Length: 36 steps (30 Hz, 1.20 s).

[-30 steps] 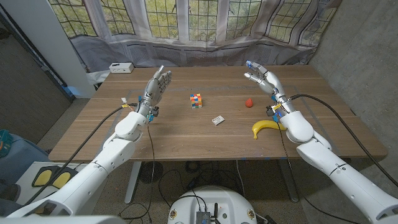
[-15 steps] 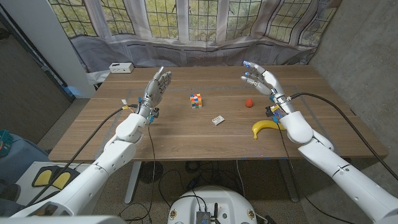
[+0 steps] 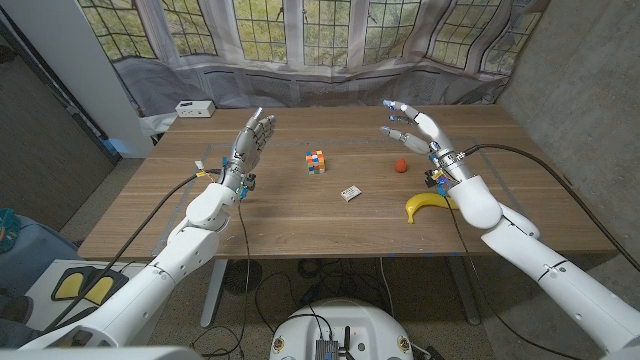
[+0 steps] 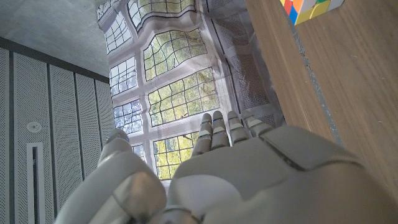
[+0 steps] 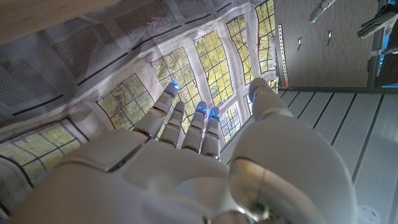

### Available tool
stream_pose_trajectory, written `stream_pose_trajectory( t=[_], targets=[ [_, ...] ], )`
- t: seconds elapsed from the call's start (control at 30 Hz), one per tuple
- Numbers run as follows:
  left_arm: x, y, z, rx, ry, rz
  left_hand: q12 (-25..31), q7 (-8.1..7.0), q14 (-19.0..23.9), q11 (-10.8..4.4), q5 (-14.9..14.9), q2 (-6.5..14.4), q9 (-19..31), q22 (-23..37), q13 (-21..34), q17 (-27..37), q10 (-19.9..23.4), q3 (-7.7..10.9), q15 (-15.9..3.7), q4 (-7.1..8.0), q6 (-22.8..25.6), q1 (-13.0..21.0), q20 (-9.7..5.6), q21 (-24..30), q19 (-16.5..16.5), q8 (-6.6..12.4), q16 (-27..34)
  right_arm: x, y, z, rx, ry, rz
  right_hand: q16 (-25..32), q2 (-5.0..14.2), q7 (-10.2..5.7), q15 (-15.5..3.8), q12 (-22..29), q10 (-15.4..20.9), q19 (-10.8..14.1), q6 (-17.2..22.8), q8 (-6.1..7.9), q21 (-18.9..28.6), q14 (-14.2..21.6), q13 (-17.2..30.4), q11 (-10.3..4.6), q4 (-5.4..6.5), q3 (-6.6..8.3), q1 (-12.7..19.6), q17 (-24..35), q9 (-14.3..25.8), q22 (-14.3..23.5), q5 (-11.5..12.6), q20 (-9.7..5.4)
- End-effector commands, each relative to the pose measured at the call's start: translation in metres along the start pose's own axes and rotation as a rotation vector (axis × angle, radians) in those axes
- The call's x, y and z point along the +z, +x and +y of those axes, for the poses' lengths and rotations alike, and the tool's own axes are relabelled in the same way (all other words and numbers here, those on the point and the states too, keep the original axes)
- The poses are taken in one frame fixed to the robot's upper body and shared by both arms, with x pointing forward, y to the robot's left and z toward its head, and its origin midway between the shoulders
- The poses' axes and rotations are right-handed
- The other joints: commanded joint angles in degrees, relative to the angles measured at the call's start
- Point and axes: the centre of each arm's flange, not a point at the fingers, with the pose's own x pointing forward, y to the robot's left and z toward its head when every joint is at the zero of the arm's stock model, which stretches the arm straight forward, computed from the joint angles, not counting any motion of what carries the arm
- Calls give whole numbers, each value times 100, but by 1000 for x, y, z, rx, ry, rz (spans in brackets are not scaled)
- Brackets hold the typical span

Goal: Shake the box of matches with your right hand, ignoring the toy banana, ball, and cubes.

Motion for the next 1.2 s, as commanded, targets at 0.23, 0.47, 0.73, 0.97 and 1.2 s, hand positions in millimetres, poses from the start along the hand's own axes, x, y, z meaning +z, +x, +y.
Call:
stream_pose_trajectory(
  t=[0.23,0.47,0.73,0.97,1.2],
  targets=[
    [-2,-1,1,-6,0,10,-44,-15,-122,0,-11,-19,19,31,8,23,-51,48,11,-23,-36,73,20,-12,-94,-32,-38,13,13,3,107,-154,-35,24,-15,-2,-21,-23,35,42,79,36,2,46,23,-13,26,5,109,7,30,14,-37,-8],
    [-5,1,-4,-10,-4,22,-13,9,-156,37,-15,-20,19,32,12,25,74,47,1,-23,-15,80,3,2,-104,-35,-35,16,21,4,180,-207,-40,7,-22,-26,-18,-32,46,11,96,30,-18,17,22,-63,36,1,157,10,30,14,-48,2],
    [-5,-3,-4,0,-9,25,-52,-48,-149,-112,-16,-16,18,31,12,24,17,49,-100,-25,-40,93,-6,30,-56,-53,-22,21,31,4,262,-254,-61,0,-24,-44,-6,-41,57,10,105,20,-25,11,22,-78,36,6,225,12,30,15,-55,12],
    [-2,-3,-5,1,3,34,-124,-57,-182,-76,-16,-7,17,30,12,23,-139,58,-85,-31,-199,116,-5,52,4,-108,-29,26,36,1,292,-313,-79,-4,-34,-69,-12,-55,52,6,108,11,-32,14,22,-115,37,6,278,13,31,15,-62,14],
    [1,-1,-6,8,9,32,-140,-12,-237,-23,-16,-2,17,30,13,23,-176,62,-46,-33,-249,129,-70,44,-13,-114,-44,28,40,-1,326,-361,-80,-6,-43,-46,-10,-63,59,9,74,-14,-35,22,22,-72,43,2,329,15,31,15,-71,18]
  ],
)
